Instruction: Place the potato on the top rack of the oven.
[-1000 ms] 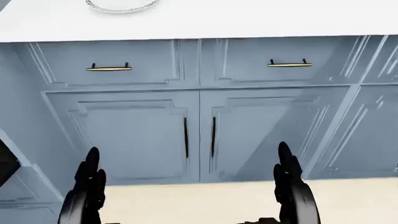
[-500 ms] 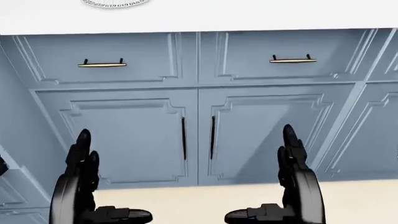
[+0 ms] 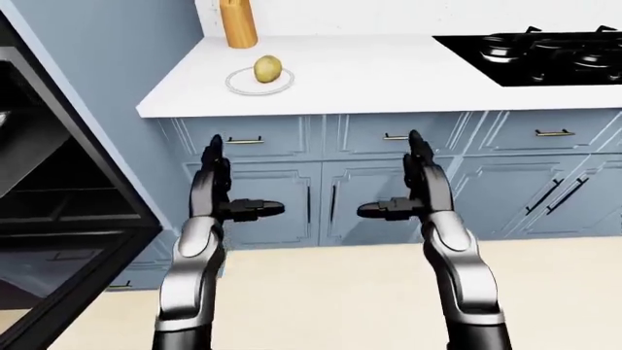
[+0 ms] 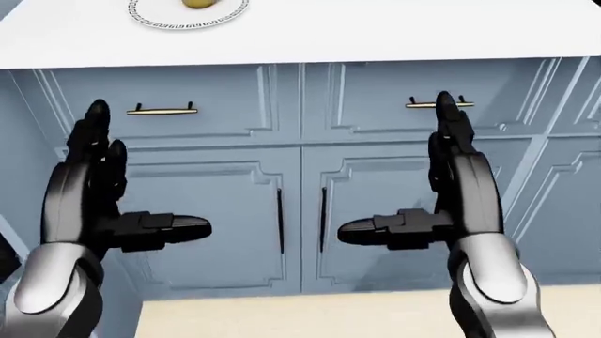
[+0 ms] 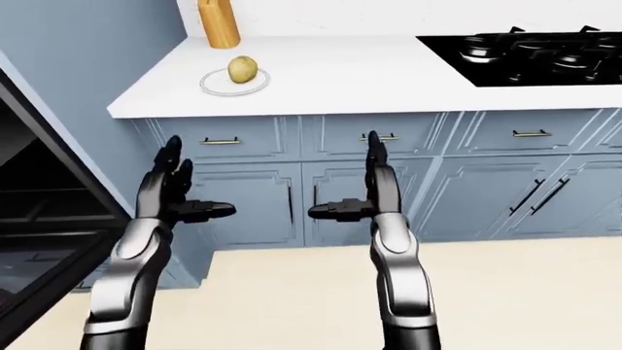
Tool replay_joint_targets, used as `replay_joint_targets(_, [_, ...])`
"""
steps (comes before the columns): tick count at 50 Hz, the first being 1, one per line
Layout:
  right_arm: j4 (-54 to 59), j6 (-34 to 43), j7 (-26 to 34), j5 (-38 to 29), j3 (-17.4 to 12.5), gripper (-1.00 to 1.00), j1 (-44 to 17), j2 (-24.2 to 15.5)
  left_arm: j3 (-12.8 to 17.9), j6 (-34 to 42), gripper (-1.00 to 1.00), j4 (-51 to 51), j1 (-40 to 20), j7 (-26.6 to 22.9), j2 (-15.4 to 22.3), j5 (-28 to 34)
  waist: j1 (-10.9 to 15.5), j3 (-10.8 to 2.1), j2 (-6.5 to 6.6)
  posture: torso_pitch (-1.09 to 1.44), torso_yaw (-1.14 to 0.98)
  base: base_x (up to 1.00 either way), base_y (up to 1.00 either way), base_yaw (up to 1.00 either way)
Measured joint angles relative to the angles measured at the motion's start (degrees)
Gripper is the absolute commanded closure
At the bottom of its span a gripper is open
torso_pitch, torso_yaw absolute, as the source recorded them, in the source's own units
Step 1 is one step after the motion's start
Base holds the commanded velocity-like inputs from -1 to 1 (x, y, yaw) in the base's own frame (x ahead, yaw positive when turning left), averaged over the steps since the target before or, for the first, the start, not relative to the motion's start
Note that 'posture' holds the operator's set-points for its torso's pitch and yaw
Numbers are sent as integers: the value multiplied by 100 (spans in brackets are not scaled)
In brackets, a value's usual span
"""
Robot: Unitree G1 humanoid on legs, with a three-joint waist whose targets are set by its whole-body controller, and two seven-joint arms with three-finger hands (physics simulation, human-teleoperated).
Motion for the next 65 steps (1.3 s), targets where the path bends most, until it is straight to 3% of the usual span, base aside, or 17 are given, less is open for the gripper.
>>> replay_joint_targets(22, [-742, 1984, 43, 197, -312, -100, -1565, -551, 347, 1454, -100, -277, -1656, 258, 747, -456, 13, 57, 15, 0, 0, 0, 0, 0])
replay_joint_targets(27, [-1093, 2398, -82, 460, -511, -100, -1794, -747, 377, 1713, -100, -444, -1821, 328, 867, -568, 24, 75, 17, 0, 0, 0, 0, 0])
replay_joint_targets(41, [-2212, 3486, -282, 1042, -608, -100, -2266, -947, 523, 2743, -100, -1339, -2257, 567, 1099, -956, 16, 139, 14, 0, 0, 0, 0, 0])
replay_joint_targets(56, [-2315, 3632, -480, 1379, -640, -100, -2283, -1069, 378, 2882, -100, -1445, -2265, 614, 1137, -986, 17, 172, 4, 0, 0, 1, 1, 0])
replay_joint_targets(59, [-2251, 3653, -493, 1408, -610, -100, -2229, -1057, 367, 2950, -100, -1415, -2240, 577, 1105, -942, -18, 151, 67, 0, 0, 14, 14, 0])
replay_joint_targets(65, [-2335, 3607, -564, 1426, -726, -100, -2274, -1103, 378, 2938, -100, -1661, -2370, 519, 1107, -952, -114, 144, 369, 0, 0, 23, 23, 0])
